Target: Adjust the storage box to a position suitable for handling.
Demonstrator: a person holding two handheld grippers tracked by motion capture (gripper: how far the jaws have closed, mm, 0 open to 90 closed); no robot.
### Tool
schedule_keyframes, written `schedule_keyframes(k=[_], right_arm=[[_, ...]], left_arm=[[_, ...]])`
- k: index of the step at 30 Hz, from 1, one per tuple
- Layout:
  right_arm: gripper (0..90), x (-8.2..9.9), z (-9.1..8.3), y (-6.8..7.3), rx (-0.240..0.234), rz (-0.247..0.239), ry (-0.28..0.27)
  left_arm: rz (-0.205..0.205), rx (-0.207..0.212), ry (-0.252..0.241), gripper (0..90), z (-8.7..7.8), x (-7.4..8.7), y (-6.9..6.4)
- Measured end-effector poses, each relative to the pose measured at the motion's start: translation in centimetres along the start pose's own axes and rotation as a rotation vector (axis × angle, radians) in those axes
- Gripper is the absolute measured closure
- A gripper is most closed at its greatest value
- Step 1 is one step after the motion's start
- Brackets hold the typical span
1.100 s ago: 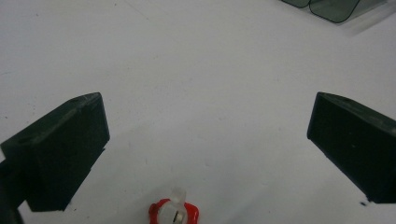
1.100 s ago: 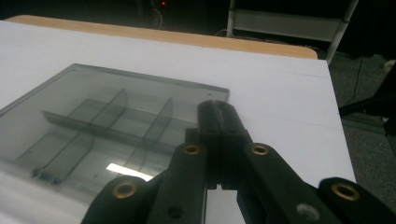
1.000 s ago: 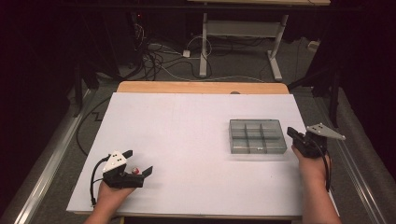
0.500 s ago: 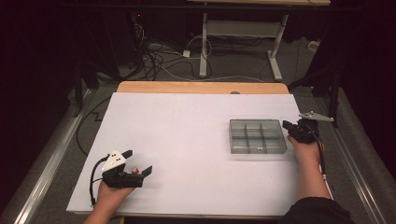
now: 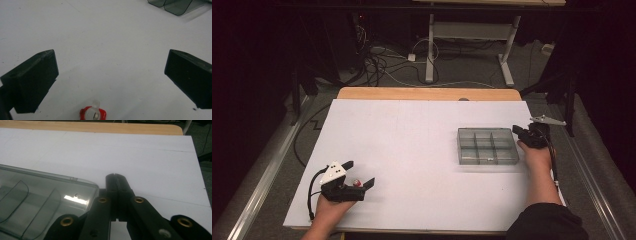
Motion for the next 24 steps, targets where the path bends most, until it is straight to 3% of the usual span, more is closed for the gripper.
schedule_keyframes(k=[9,24], right_arm=[[90.0,-0.9,0.3,0.3,-0.024,0.006,-0.01],[90.0,-0.9,0.7,0.4,-0.021,-0.031,0.011]], left_arm=[[0.002,-0.003,-0.004,0.0,-0.1,0.0,0.0],[0.002,-0.004,-0.001,0.0,0.0,0.0,0.0]])
Point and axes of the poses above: each handheld gripper's, and its own axes: z roughly forward along the jaws, x roughly out of its underside, y roughly to its left, the point moved 5 cm from there along z, roughly forward along the jaws, and after that the axes turned 8 degrees about y, right-handed, at the moved point
